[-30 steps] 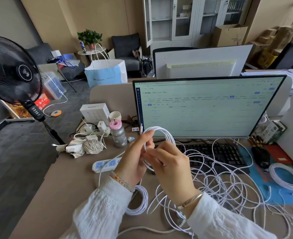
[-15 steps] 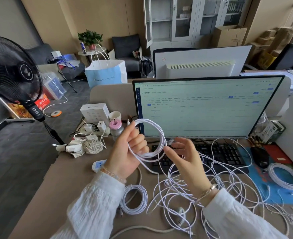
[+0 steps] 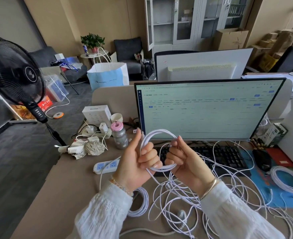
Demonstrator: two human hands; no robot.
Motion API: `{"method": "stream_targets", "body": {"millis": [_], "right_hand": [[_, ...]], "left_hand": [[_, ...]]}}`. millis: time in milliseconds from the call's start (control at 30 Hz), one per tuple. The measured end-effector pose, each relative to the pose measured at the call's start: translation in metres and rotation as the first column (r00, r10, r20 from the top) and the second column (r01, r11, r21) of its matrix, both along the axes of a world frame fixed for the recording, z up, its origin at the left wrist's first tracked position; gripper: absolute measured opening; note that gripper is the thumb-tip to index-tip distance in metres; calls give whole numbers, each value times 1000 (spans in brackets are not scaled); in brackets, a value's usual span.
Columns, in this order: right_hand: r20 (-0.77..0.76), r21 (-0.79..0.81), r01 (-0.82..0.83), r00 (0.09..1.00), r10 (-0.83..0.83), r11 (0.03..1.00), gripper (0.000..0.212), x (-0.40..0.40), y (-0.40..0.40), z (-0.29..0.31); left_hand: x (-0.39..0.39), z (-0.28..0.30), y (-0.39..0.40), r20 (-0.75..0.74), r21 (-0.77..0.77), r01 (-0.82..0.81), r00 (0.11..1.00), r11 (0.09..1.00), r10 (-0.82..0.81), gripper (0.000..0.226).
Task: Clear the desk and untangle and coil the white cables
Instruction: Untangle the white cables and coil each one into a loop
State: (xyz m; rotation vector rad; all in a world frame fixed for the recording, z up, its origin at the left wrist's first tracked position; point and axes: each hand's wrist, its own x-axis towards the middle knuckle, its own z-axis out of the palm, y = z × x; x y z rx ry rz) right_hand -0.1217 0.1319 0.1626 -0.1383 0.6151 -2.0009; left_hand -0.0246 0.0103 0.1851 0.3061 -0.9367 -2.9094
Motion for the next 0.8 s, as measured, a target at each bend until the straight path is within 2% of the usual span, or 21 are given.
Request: {"method": "stream_targets", "body": {"millis": [133, 233, 300, 367, 433, 500, 600, 633, 733, 800], "right_hand": [[53, 46, 12, 998, -15, 999, 46, -5, -2, -6], [-68, 177, 31, 998, -19, 984, 55, -2, -5, -15], [-189, 303, -15, 979, 76, 953, 60, 3, -3, -30], [-385, 431, -61, 890, 244, 900, 46, 9, 2, -47], [-528, 574, -19, 755, 388, 818, 43, 14, 3, -67], [-587, 647, 13, 647, 487, 762, 35, 16, 1, -89], [-672, 707, 76, 381, 635, 703, 13, 18, -3, -112], [-657, 726, 66, 363, 661, 685, 13, 18, -3, -118], [-606, 760, 27, 392, 692, 650, 21, 15, -3, -134], [-595, 770, 29, 393, 701, 638, 19, 11, -1, -136]], "left_hand": [[-6, -3, 3, 48, -35, -30, 998, 999, 32, 49], [-11, -2, -4, 70, -74, -111, 991, 991, 117, 45], [-13, 4, -13, 65, -80, -172, 982, 982, 178, 49], [-15, 13, -21, 43, -77, -229, 972, 970, 232, 51], [-16, 22, -29, 18, -75, -277, 960, 958, 279, 51], [-15, 29, -37, -11, -73, -306, 952, 949, 306, 50], [-13, 38, -48, -63, -56, -341, 939, 938, 337, 51], [-13, 40, -51, -77, -52, -358, 932, 932, 354, 51], [-9, 46, -59, -99, -91, -416, 908, 905, 408, 53], [-6, 46, -65, -104, -118, -444, 895, 888, 434, 54]]}}
